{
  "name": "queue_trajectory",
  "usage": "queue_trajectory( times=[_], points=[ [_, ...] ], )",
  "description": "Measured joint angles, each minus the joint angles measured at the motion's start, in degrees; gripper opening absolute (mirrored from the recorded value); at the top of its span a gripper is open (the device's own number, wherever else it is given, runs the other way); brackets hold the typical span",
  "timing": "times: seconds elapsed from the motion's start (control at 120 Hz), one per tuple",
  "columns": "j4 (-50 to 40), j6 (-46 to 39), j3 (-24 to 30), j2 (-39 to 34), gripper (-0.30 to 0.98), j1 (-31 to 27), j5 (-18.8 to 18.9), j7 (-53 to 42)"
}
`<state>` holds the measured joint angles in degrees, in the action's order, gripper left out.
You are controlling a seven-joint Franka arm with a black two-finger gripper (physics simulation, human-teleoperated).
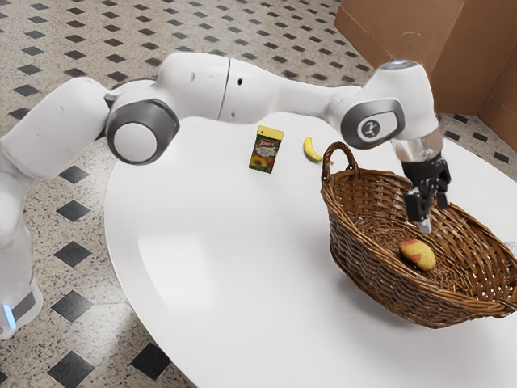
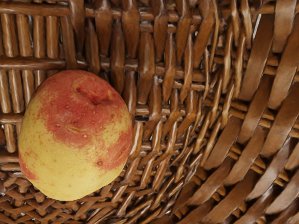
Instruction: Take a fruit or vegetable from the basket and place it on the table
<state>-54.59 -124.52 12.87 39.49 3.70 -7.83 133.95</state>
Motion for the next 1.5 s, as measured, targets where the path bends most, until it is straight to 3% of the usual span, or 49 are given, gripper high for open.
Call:
queue_trajectory(
  times=[0.142,0.375,0.517,0.867,1.017,1.225,1.317,1.5],
  points=[
    [-2.1,-0.9,-0.9,0.7,0.69,-0.5,0.1,1.2],
    [-2.6,-1.4,-1.3,0.8,0.79,-0.3,1.4,2.3],
    [-2.6,-1.6,-1.3,0.9,0.69,-0.1,1.9,2.8],
    [-2.5,-1.6,-1.0,1.5,0.65,1.8,2.1,3.3],
    [-2.3,-1.6,-1.0,2.4,0.62,2.3,6.5,3.3],
    [-2.2,-1.0,-0.8,2.4,0.35,2.1,6.9,2.4],
    [-2.4,0.4,-1.2,1.4,0.26,1.0,4.2,1.8],
    [-2.5,7.5,-10.6,-6.5,0.22,-0.6,1.2,0.7]
  ],
)
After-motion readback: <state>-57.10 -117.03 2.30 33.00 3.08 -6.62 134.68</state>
